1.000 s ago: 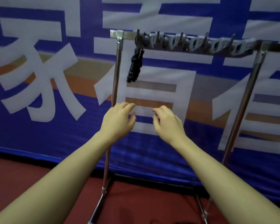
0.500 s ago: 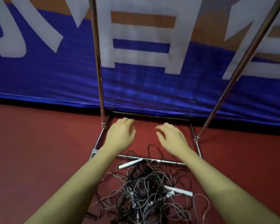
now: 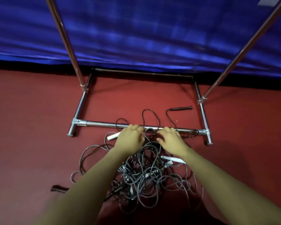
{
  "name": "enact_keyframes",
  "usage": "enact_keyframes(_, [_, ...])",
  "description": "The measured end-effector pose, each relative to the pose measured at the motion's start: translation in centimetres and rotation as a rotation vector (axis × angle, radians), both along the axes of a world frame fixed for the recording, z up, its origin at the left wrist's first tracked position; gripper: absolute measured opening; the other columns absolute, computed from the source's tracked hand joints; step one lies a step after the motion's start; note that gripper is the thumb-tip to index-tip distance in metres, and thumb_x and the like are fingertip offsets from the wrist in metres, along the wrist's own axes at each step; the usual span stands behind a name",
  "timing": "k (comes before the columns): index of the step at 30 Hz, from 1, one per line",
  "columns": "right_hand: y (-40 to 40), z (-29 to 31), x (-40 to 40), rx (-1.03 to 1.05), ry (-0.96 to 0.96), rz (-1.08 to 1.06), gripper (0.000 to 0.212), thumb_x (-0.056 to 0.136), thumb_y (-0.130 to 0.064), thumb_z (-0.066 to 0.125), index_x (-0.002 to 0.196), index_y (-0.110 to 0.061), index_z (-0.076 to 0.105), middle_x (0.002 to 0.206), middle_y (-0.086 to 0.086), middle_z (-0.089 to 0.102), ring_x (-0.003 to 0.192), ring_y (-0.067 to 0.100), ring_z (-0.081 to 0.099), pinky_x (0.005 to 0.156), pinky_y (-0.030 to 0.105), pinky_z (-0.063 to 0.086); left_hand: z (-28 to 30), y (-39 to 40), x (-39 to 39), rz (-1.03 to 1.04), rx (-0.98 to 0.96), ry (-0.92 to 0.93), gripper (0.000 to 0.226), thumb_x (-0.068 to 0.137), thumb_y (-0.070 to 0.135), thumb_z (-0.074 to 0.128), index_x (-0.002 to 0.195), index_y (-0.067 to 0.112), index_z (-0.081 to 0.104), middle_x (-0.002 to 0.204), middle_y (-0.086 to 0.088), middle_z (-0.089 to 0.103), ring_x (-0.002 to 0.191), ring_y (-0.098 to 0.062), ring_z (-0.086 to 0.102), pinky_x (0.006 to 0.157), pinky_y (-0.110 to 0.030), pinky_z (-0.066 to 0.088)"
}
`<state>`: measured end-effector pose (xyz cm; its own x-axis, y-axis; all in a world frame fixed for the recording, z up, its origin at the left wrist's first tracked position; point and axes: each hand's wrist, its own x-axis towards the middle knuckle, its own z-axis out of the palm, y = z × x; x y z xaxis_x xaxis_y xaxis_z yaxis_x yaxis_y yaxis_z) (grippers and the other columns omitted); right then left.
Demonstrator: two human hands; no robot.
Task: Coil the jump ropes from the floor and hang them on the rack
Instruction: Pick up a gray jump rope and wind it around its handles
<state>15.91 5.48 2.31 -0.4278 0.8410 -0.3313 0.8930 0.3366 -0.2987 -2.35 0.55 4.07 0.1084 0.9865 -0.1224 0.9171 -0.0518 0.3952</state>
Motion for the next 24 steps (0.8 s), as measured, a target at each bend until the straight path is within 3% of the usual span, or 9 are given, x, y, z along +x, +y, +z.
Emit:
enact_keyframes(3, [-0.3,-2.9,0.5,-0.103,-0.141,0.026,0.046,0.097,-0.038,0.045,0.138,-0.016,0.044,0.14,0.004,0.037,0.127,0.027,0.031,0.104,0.035,0.023,-2.9,0.7,1.8,-0.067,-0.134,0.051,0.044,0.099,0.026,0.039,0.141,0.015,0.04,0.144,-0.004,0.043,0.129,-0.025,0.038,0.101,-0.033,0.031])
enact_keyframes(5, [-0.5,-4.2,0.9,-0.13,-0.156,0.021,0.04,0.095,-0.036,0.05,0.131,-0.018,0.049,0.137,0.002,0.04,0.127,0.025,0.031,0.105,0.035,0.019,-4.3,0.7,2.6,-0.097,-0.213,0.07,0.047,0.1,0.027,0.036,0.146,0.019,0.031,0.153,-0.001,0.03,0.137,-0.023,0.029,0.107,-0.034,0.026])
enact_keyframes(8, [-0.9,-4.8,1.3,-0.077,-0.047,-0.057,0.016,0.092,-0.024,0.057,0.107,-0.021,0.059,0.122,-0.004,0.05,0.121,0.019,0.035,0.098,0.029,0.014,-5.7,0.3,3.0,-0.101,-0.288,0.043,0.049,0.101,0.027,0.033,0.15,0.021,0.024,0.157,0.001,0.024,0.142,-0.021,0.023,0.113,-0.036,0.021])
enact_keyframes(10, [-1.0,-4.5,1.4,-0.03,0.041,-0.076,0.004,0.092,-0.021,0.056,0.095,-0.024,0.056,0.11,-0.007,0.053,0.115,0.016,0.04,0.09,0.025,0.013,-5.6,0.0,2.9,-0.086,-0.296,0.009,0.048,0.102,0.028,0.033,0.149,0.021,0.025,0.155,-0.001,0.029,0.14,-0.022,0.027,0.112,-0.037,0.023])
enact_keyframes(13, [-1.2,-2.8,1.4,-0.007,0.255,-0.146,0.008,0.095,-0.015,0.051,0.092,-0.022,0.049,0.091,-0.006,0.061,0.096,0.02,0.056,0.094,0.03,0.029,-3.7,-0.5,2.4,-0.032,-0.232,-0.11,0.039,0.101,0.027,0.038,0.14,0.021,0.042,0.137,-0.006,0.053,0.122,-0.028,0.049,0.096,-0.035,0.038])
enact_keyframes(15, [-1.4,-0.8,1.3,-0.029,0.408,-0.183,0.006,0.096,-0.014,0.048,0.094,-0.02,0.047,0.082,-0.003,0.065,0.08,0.024,0.061,0.082,0.042,0.047,-1.5,-0.7,2.1,0.027,-0.182,-0.194,0.031,0.1,0.025,0.041,0.13,0.021,0.052,0.116,-0.008,0.065,0.105,-0.029,0.059,0.08,-0.033,0.043])
enact_keyframes(18, [-2.2,2.7,0.9,0.064,0.494,-0.156,0.002,0.097,-0.02,0.048,0.097,-0.022,0.047,0.08,-0.003,0.063,0.073,0.024,0.06,0.069,0.044,0.048,2.2,-1.2,1.5,0.055,-0.138,-0.222,0.022,0.099,0.028,0.045,0.114,0.019,0.058,0.095,-0.007,0.067,0.09,-0.029,0.061,0.071,-0.034,0.045])
enact_keyframes(21, [-2.6,5.6,0.5,0.204,0.563,-0.136,0.013,0.097,-0.02,0.051,0.107,-0.017,0.058,0.092,-0.002,0.068,0.082,0.021,0.062,0.071,0.037,0.049,6.2,-1.5,0.9,0.052,-0.129,-0.299,0.009,0.096,0.027,0.053,0.091,0.02,0.058,0.073,-0.002,0.064,0.069,-0.021,0.06,0.063,-0.031,0.045])
enact_keyframes(24, [-3.1,9.1,0.1,0.295,0.586,-0.132,0.016,0.096,-0.022,0.054,0.105,-0.016,0.065,0.095,-0.004,0.068,0.085,0.017,0.062,0.071,0.031,0.046,11.1,-2.2,0.3,0.063,-0.093,-0.446,0.013,0.092,0.019,0.06,0.08,0.017,0.062,0.063,0.002,0.066,0.052,-0.008,0.055,0.055,-0.022,0.045])
